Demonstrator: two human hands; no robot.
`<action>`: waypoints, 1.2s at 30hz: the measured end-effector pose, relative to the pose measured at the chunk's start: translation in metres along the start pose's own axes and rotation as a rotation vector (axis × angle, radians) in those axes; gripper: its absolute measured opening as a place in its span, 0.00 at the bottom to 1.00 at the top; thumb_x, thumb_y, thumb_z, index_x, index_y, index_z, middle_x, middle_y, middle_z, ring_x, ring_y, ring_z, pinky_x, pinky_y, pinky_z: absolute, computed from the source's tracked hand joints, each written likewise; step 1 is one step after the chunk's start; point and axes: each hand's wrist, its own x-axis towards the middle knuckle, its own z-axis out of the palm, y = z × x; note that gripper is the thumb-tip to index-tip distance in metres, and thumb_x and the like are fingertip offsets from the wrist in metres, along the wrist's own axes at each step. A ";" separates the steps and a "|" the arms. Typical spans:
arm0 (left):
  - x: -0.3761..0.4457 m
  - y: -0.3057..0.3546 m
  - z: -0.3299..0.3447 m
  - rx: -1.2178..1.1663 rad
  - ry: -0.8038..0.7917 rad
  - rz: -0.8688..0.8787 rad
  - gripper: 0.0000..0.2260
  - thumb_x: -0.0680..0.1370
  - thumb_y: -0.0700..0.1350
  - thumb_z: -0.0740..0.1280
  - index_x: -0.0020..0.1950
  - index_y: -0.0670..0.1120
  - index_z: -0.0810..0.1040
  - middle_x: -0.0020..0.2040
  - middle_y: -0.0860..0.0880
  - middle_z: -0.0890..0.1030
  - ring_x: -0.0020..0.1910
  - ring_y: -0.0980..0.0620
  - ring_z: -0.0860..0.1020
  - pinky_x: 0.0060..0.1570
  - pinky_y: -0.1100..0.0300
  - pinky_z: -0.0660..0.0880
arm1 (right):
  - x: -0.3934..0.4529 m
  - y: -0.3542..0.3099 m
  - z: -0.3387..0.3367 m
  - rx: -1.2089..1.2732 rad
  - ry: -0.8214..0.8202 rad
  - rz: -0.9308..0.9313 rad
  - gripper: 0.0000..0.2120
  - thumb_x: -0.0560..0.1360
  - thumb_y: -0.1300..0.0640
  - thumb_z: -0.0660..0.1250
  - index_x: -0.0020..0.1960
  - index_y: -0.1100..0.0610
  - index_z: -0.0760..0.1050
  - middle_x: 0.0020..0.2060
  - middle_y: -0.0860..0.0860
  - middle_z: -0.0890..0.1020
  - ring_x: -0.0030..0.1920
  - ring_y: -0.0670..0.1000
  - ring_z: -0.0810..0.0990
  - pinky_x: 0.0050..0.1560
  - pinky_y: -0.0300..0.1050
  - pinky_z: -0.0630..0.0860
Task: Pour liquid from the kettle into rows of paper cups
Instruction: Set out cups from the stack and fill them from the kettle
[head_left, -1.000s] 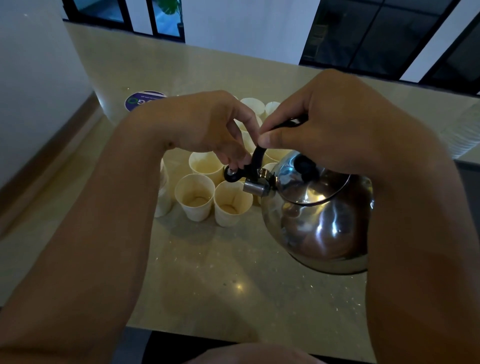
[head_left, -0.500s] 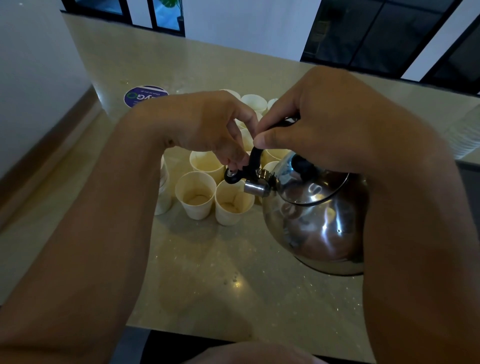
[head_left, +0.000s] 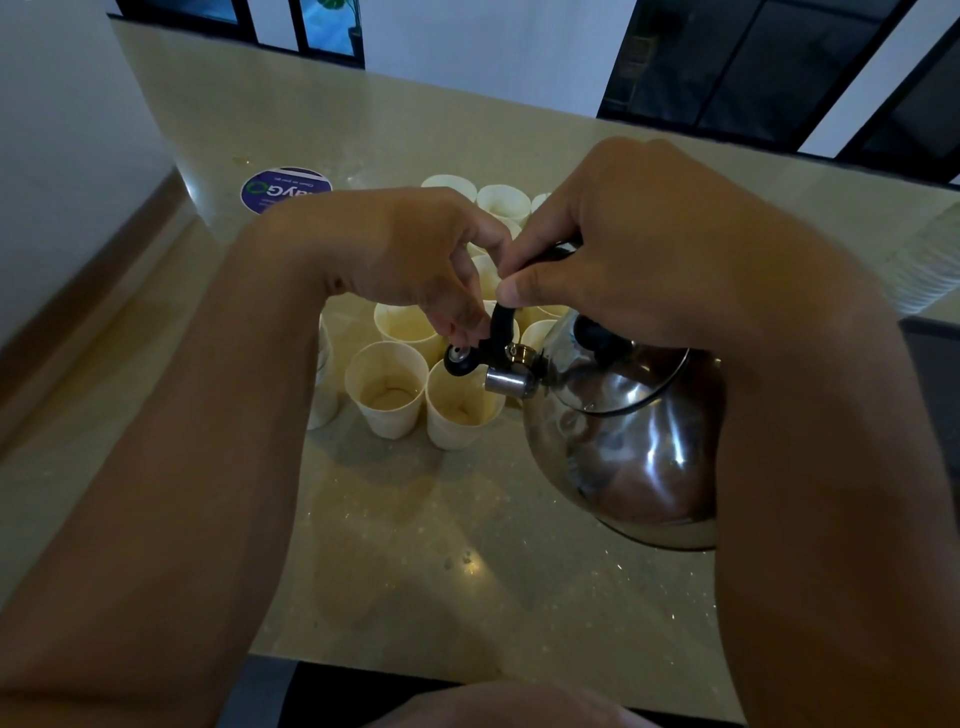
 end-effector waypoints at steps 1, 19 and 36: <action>0.000 0.000 0.000 -0.002 -0.002 0.001 0.15 0.73 0.39 0.74 0.56 0.53 0.79 0.42 0.50 0.87 0.42 0.52 0.86 0.45 0.60 0.78 | 0.000 0.000 0.000 -0.001 0.000 0.000 0.04 0.72 0.44 0.75 0.47 0.40 0.86 0.46 0.43 0.85 0.46 0.44 0.81 0.47 0.42 0.76; 0.002 0.001 0.001 -0.008 -0.006 0.014 0.16 0.73 0.39 0.75 0.56 0.53 0.79 0.43 0.49 0.87 0.43 0.52 0.86 0.44 0.63 0.80 | 0.002 0.003 -0.003 -0.016 -0.017 -0.025 0.05 0.73 0.44 0.74 0.48 0.41 0.85 0.48 0.42 0.85 0.46 0.41 0.80 0.45 0.34 0.71; -0.005 0.009 0.002 -0.013 0.044 0.021 0.15 0.73 0.39 0.75 0.49 0.59 0.78 0.40 0.51 0.87 0.39 0.56 0.85 0.41 0.71 0.77 | 0.010 -0.001 -0.010 -0.114 -0.040 -0.059 0.05 0.73 0.44 0.74 0.48 0.41 0.85 0.39 0.38 0.79 0.38 0.37 0.75 0.36 0.31 0.65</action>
